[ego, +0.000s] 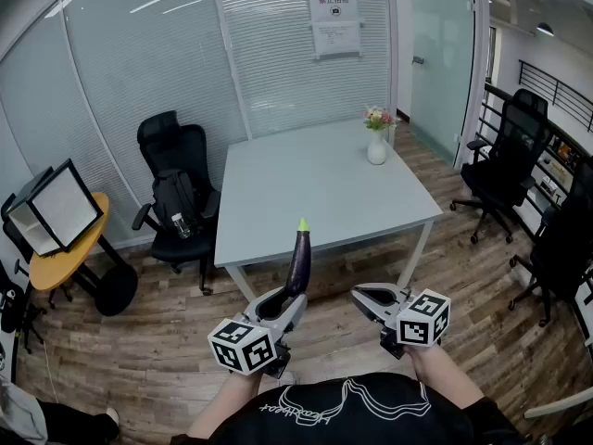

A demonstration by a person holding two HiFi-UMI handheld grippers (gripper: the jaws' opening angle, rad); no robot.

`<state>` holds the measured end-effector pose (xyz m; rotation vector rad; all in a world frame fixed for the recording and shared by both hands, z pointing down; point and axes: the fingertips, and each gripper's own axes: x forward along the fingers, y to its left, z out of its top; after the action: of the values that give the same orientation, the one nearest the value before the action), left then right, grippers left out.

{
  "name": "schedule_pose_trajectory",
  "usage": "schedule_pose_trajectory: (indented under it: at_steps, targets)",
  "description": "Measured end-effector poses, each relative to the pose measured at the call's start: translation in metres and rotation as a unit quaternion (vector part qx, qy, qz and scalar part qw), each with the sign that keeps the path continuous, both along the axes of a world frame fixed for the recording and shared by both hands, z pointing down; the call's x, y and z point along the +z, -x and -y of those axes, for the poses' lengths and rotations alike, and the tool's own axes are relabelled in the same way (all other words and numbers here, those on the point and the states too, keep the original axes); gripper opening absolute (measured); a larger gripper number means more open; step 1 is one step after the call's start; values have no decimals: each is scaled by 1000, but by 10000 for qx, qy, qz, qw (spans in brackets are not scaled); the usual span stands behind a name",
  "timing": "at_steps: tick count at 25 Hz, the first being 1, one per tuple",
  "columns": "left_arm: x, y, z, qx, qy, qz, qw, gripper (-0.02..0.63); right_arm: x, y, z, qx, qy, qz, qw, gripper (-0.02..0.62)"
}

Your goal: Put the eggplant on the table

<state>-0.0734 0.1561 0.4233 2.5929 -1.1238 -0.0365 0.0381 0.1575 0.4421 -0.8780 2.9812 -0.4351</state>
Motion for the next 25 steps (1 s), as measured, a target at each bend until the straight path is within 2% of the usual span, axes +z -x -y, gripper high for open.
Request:
schedule_pose_trajectory:
  at_steps: [11, 25]
  targets:
    - [7, -14, 8, 67, 115, 9, 9999, 169, 3, -10, 5, 0, 43, 101, 9999, 9]
    - [16, -31, 57, 249, 172, -45, 9995, 169, 18, -33, 49, 403, 314, 172, 9985, 9]
